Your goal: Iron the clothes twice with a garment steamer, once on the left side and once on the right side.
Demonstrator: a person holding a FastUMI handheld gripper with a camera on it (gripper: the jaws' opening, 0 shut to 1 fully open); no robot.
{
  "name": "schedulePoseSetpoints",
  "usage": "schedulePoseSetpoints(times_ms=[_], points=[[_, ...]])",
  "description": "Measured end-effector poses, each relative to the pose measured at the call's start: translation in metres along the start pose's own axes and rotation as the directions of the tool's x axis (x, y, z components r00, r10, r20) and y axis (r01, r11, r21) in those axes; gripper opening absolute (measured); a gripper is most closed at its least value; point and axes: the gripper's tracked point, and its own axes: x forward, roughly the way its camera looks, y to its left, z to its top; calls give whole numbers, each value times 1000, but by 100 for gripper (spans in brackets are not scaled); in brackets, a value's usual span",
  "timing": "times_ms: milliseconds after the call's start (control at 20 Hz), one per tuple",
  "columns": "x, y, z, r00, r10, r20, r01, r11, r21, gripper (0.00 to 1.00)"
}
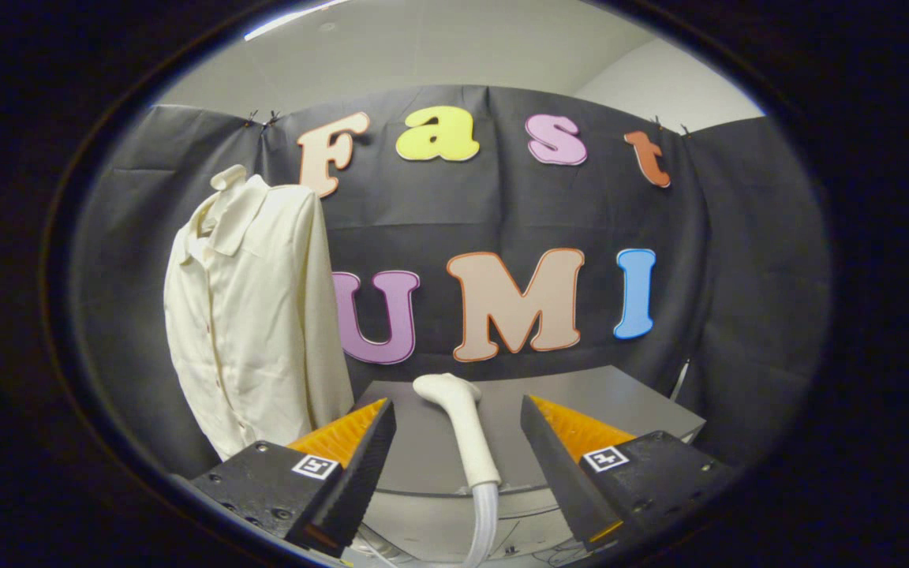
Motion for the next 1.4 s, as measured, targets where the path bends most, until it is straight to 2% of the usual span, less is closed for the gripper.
schedulePoseSetpoints(times_ms=[300,450,600,750,900,1000,1050,1250,1300,1400], points=[[79,-6,-12,980,94,-175,-88,995,45,97],[109,-5,-19,959,109,-261,-91,993,81,97],[137,-4,-32,925,98,-368,-70,994,88,97],[151,-5,-52,864,77,-497,-55,997,60,96],[165,-7,-55,846,36,-532,-19,999,38,76],[165,-5,-61,828,61,-558,-46,998,41,61],[166,-6,-60,831,68,-552,-55,998,40,53],[168,-7,-63,845,70,-530,-79,997,7,47],[167,-8,-62,849,56,-526,-63,998,4,45],[163,-15,-52,883,21,-469,-19,1000,10,42]])
